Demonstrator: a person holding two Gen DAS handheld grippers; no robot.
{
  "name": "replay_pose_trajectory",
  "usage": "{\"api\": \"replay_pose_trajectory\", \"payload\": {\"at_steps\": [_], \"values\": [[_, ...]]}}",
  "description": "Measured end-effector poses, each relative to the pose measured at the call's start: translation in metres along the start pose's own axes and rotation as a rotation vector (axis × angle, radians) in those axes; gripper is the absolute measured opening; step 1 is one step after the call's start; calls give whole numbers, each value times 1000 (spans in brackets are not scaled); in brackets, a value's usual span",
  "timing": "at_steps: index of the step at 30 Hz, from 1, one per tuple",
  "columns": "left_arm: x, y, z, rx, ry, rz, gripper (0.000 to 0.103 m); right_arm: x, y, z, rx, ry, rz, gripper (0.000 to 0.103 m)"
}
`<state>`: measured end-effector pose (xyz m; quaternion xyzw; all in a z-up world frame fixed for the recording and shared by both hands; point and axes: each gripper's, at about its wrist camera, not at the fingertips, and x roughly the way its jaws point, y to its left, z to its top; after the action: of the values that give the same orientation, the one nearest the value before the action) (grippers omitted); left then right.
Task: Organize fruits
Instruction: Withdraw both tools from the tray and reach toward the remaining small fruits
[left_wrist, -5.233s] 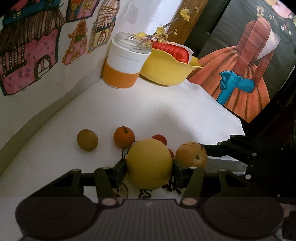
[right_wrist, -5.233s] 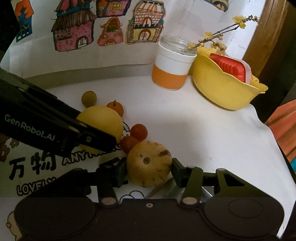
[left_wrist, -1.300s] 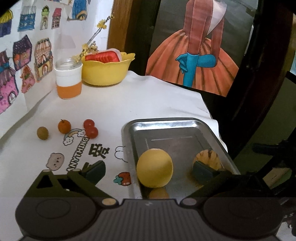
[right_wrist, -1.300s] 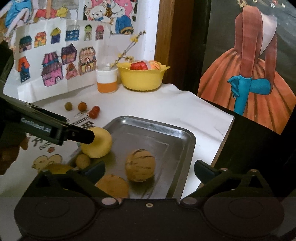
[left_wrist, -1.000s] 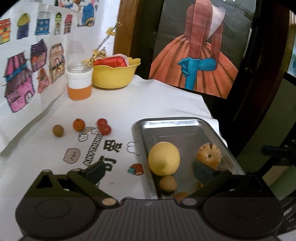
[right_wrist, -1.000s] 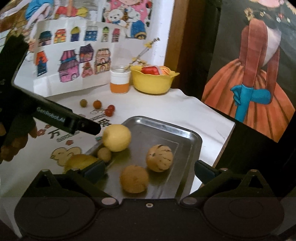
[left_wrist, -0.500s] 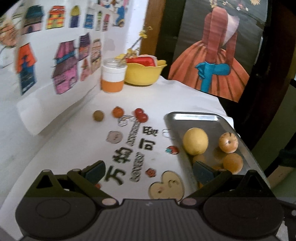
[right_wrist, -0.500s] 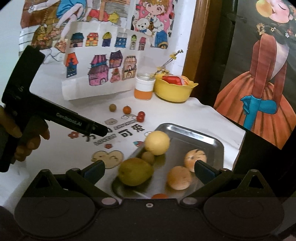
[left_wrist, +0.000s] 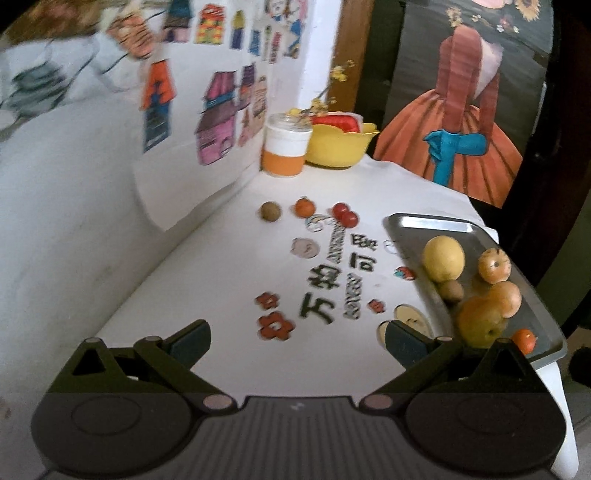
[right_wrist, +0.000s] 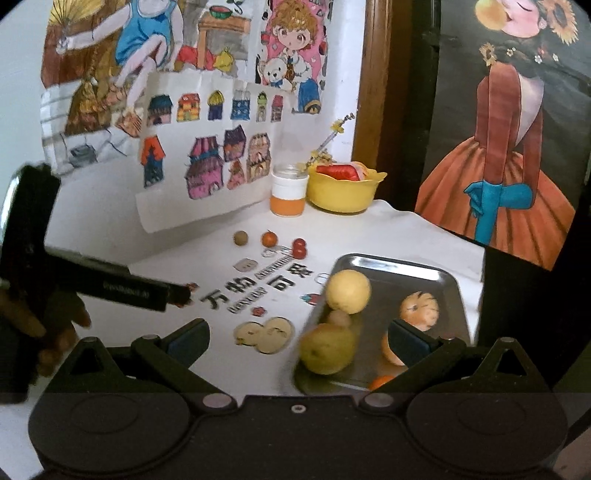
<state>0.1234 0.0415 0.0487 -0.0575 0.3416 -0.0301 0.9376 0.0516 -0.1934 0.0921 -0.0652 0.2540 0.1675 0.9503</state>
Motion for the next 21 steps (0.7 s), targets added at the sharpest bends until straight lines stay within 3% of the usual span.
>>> {"api": "replay_pose_trajectory", "payload": {"at_steps": [12, 21], "values": [[-4, 50, -10, -92, 4, 58, 102, 16, 44, 10, -67, 13, 77, 102], [3, 59, 4, -136, 4, 105, 102, 42, 50, 33, -142, 4, 134, 102]]}}
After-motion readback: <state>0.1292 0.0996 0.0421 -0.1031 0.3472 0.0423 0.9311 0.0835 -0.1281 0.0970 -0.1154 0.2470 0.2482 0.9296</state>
